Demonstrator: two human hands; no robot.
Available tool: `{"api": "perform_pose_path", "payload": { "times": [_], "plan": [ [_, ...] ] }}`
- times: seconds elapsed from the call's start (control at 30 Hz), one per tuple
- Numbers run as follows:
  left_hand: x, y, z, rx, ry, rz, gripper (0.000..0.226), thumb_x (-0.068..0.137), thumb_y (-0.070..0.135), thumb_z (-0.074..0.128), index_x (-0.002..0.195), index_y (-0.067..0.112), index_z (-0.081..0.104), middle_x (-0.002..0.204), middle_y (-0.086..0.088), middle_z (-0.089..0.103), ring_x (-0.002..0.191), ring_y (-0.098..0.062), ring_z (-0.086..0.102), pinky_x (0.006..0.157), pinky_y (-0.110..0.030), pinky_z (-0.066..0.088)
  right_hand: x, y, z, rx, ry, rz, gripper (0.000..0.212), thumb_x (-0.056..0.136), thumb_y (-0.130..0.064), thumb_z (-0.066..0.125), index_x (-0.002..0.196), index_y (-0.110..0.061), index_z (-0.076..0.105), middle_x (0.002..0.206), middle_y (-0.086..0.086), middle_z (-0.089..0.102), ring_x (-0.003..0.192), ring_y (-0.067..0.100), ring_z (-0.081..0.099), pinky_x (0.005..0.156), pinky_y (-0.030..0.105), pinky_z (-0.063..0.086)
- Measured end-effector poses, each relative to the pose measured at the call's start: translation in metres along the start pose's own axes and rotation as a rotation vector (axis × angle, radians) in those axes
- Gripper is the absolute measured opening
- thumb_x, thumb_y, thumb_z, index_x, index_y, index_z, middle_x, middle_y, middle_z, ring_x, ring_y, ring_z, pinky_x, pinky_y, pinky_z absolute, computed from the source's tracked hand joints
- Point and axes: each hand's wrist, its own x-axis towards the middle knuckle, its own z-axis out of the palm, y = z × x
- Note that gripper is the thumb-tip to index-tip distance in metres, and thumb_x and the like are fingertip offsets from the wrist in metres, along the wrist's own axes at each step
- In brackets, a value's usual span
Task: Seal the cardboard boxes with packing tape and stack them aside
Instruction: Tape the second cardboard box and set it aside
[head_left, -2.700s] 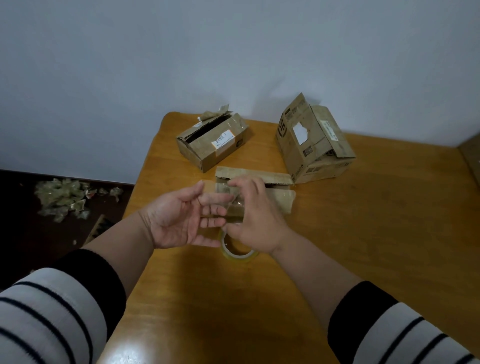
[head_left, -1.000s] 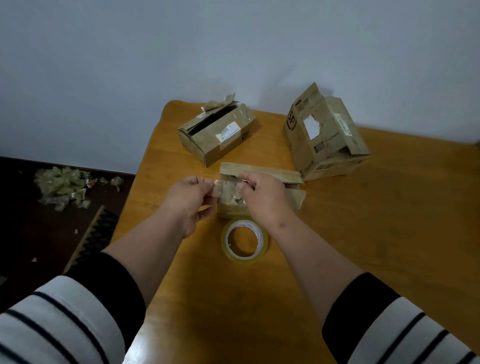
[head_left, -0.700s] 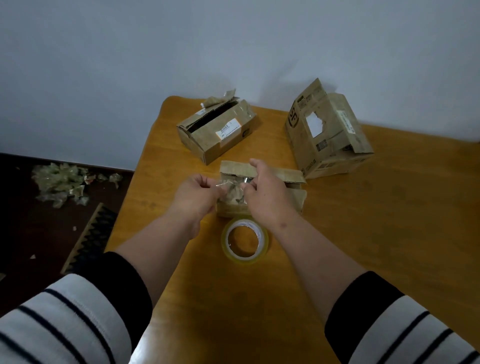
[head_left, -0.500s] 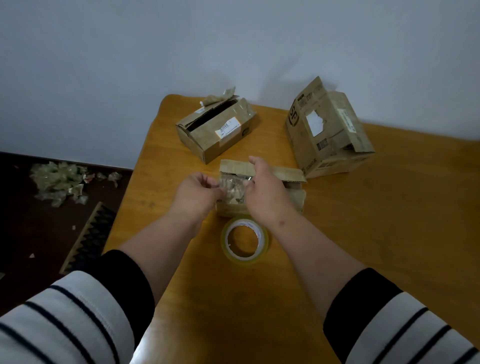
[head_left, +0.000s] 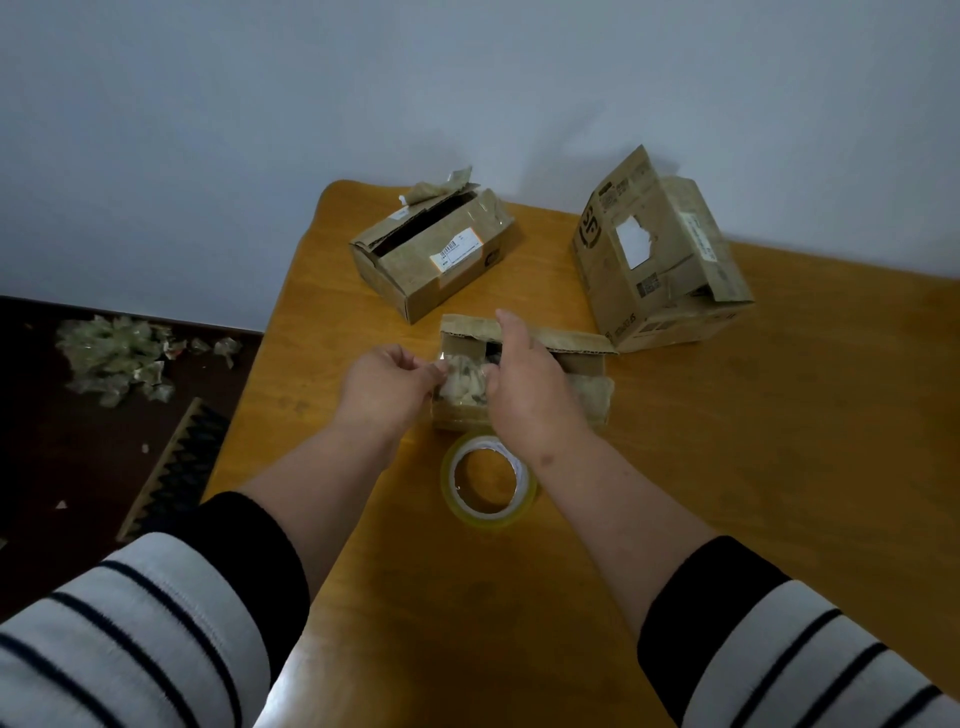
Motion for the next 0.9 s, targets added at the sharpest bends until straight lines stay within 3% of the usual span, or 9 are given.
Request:
{"api": "perform_pose_path", "payload": {
  "times": [0.13,0.5,0.67,0.77,0.9],
  "plan": [
    [0.002,-0.003,0.000,0.024,0.001,-0.003,0.023,0.086,0.027,0.075,0.074,0.017,0.057,0.071,0.000,0.065,0.065,-0.014,0.059,0.058,-0.028,0.045,0.000,0.001,0.003,-0.062,0.010,-0.024,0.068,0.096,-0.009,0.055,0.153,-0.019,0.019,0.134,0.011,0.053,0.122,0.027,0.049,0.093,0.040,0.045],
    [0.006,0.000,-0.001,-0.008,-0.024,-0.044,0.021,0.086,0.022,0.074,0.077,0.015,0.057,0.072,-0.002,0.067,0.058,-0.010,0.059,0.038,-0.011,0.040,0.001,0.005,0.010,-0.117,0.055,-0.070,0.062,0.096,-0.013,0.055,0.149,-0.014,0.023,0.122,0.011,0.059,0.112,0.029,0.053,0.083,0.037,0.045],
    [0.006,-0.001,-0.001,0.003,-0.034,-0.042,0.024,0.086,0.021,0.074,0.074,0.016,0.055,0.071,-0.002,0.065,0.057,-0.010,0.058,0.038,-0.011,0.040,-0.001,0.007,0.011,-0.100,0.088,-0.098,0.062,0.096,-0.016,0.057,0.150,-0.012,0.026,0.139,0.012,0.048,0.123,0.027,0.048,0.093,0.036,0.045],
    [0.006,-0.001,-0.001,-0.008,-0.034,-0.046,0.024,0.086,0.019,0.074,0.073,0.015,0.054,0.069,-0.002,0.064,0.054,-0.008,0.057,0.037,-0.011,0.039,-0.002,0.008,0.010,-0.077,0.090,-0.106,0.062,0.097,-0.016,0.057,0.150,-0.012,0.025,0.138,0.014,0.050,0.123,0.028,0.050,0.093,0.035,0.045],
    [0.006,-0.001,0.000,-0.053,-0.038,-0.081,0.023,0.087,0.018,0.073,0.074,0.015,0.053,0.068,-0.001,0.065,0.042,0.000,0.057,0.036,-0.011,0.039,-0.004,0.008,0.009,-0.091,0.089,-0.120,0.067,0.094,-0.001,0.054,0.152,-0.009,0.022,0.139,0.017,0.048,0.124,0.031,0.049,0.097,0.038,0.045]
  ]
}}
